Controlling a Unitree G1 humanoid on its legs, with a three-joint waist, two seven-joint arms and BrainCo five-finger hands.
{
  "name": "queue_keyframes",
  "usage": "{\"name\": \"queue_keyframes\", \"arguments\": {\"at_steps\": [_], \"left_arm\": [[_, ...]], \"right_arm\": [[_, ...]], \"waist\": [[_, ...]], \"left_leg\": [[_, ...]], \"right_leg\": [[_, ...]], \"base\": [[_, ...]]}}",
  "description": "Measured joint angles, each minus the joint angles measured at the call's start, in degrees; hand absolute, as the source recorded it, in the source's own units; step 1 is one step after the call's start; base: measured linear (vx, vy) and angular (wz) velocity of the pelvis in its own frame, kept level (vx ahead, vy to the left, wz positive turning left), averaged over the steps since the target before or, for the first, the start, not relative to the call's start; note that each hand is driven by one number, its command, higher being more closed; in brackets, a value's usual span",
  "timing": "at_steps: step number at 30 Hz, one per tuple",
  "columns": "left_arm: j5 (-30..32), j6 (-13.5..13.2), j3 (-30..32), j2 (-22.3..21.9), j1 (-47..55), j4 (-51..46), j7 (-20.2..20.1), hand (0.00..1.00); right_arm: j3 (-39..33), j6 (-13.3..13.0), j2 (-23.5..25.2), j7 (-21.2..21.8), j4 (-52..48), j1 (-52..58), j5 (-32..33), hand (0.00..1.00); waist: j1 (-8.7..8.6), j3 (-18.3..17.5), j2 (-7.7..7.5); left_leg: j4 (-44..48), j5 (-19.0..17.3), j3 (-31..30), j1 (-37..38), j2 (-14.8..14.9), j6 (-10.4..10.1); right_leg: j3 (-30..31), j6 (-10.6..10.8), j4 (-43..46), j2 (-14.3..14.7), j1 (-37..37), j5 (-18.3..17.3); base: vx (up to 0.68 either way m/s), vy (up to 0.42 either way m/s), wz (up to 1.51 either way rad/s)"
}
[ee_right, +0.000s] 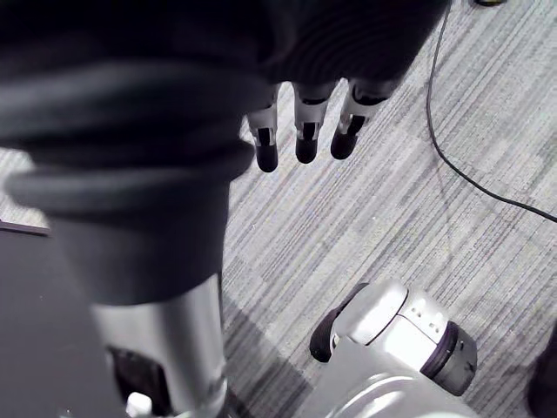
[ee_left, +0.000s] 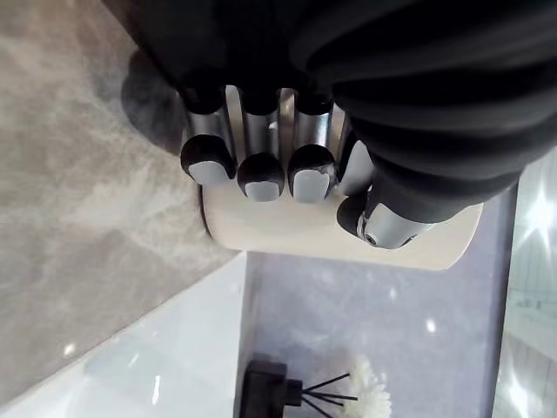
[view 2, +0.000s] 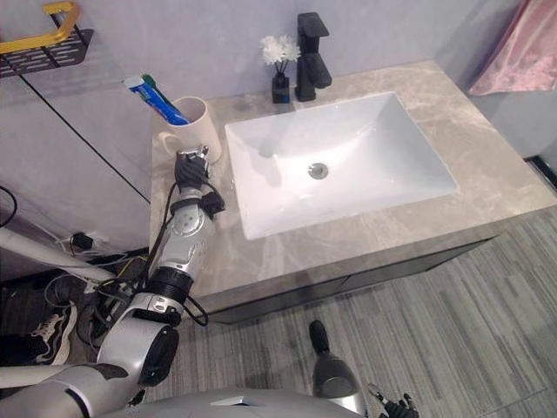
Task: Organize washtable
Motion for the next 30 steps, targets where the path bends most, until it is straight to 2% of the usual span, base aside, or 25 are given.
{"name": "queue_keyframes", "arguments": {"at_steps": [9,13,18,20,23,27,30], "left_arm": [[0.3,0.3,2.2,1.1,0.0,0.4,1.1,1.0],[0.5,0.5,-1.3,1.0,1.0,-1.3,0.7,1.0],[4.3,0.5,-13.2,0.9,9.0,-13.3,-4.8,1.0],[4.4,0.4,-14.9,0.9,12.3,-17.9,-6.3,1.0],[4.4,0.0,-16.8,1.2,16.6,-23.6,-9.7,1.0],[4.3,-0.7,-19.7,4.6,26.5,-34.8,-15.0,1.0],[4.2,-1.4,-17.5,6.2,33.1,-40.6,-18.7,1.0]], "right_arm": [[0.1,0.1,0.0,0.2,0.0,0.9,0.0,0.0],[0.2,0.1,0.0,0.2,0.0,0.9,0.0,0.0],[0.1,0.1,0.0,0.7,0.1,1.0,0.0,0.0],[0.1,0.1,0.0,0.7,0.0,1.0,0.0,0.0],[0.4,0.1,-0.1,0.9,0.1,1.6,0.0,0.0],[0.6,0.2,-0.6,1.5,0.1,2.4,0.0,0.0],[0.8,0.4,-1.0,2.3,0.1,2.6,0.1,0.0]], "waist": [[0.0,0.2,0.32],[0.2,0.3,0.37],[0.53,0.3,0.49],[0.62,0.3,0.51],[1.92,0.2,0.66],[3.4,-0.2,1.54],[3.56,-0.6,2.06]], "left_leg": [[0.0,0.0,1.0,0.1,0.1,0.0],[0.0,0.0,0.6,0.1,0.1,0.0],[0.2,0.0,-1.4,0.0,0.1,0.0],[0.5,0.0,-2.2,-0.1,0.0,0.0],[0.9,0.0,-3.5,-0.3,0.0,0.1],[0.9,0.2,-5.0,-0.6,0.1,0.4],[0.8,0.3,-6.5,-0.1,0.2,0.5]], "right_leg": [[0.9,-0.3,0.0,0.5,-0.4,0.3],[0.5,-0.3,0.0,0.3,-0.2,0.4],[-1.3,-0.3,0.0,-0.4,0.8,0.4],[-2.1,-0.3,0.0,-0.7,1.2,0.4],[-3.3,-0.3,0.0,-1.1,1.9,0.1],[-4.6,-0.4,0.0,-1.3,2.8,-0.1],[-5.9,-0.5,0.0,-1.6,4.1,-0.4]], "base": [[-0.01,-0.007,-0.06],[0.01,0.005,0.05],[0.02,0.019,0.19],[-0.02,0.008,0.2],[-0.04,-0.005,0.23],[-0.04,-0.008,0.17],[-0.02,-0.005,0.23]]}}
